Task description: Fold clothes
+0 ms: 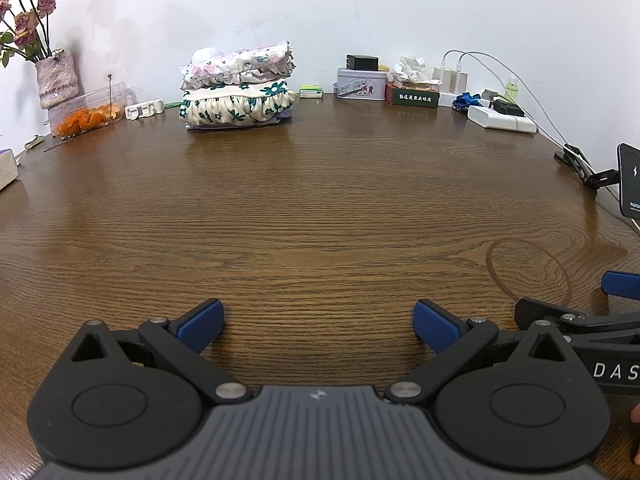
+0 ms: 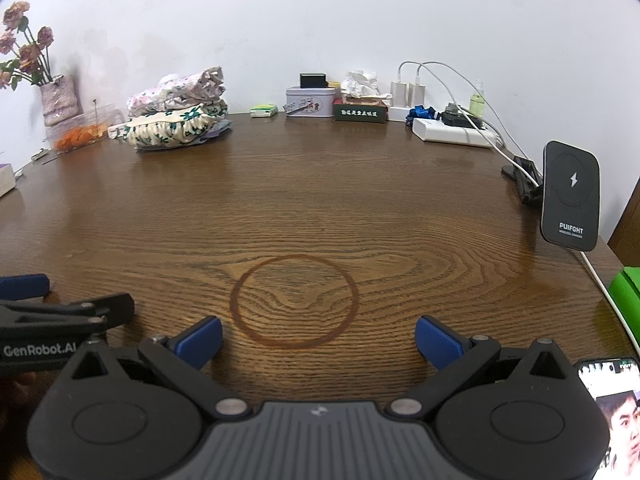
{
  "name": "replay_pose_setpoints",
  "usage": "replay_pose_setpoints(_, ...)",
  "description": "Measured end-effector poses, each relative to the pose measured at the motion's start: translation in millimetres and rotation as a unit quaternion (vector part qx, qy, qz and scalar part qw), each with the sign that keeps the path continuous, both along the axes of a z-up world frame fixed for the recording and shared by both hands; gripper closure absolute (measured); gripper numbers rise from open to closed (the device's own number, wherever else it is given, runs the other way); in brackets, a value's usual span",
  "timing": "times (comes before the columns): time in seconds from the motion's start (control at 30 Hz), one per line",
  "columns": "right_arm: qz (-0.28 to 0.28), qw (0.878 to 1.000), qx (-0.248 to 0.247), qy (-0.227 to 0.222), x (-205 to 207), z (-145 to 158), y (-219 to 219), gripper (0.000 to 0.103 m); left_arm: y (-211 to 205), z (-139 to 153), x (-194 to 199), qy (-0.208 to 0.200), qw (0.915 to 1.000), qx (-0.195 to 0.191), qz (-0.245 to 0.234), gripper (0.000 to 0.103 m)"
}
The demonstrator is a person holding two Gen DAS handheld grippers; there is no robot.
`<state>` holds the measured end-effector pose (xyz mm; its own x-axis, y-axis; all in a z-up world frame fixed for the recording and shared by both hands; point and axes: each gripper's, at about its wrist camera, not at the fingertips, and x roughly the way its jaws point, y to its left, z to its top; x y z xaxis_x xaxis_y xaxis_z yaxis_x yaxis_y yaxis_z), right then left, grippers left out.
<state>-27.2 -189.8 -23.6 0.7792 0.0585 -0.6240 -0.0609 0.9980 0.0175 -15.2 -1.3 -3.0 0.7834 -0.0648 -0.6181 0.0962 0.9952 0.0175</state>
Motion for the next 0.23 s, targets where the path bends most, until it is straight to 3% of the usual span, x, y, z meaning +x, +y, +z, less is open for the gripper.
replay_pose_setpoints(0.23, -0.003, 1.0, 0.001, 0.0, -1.1, 0.0, 0.4, 0.0, -1.5, 0.2, 0.3, -0.001, 1.0, 0.003, -0.001, 0.001)
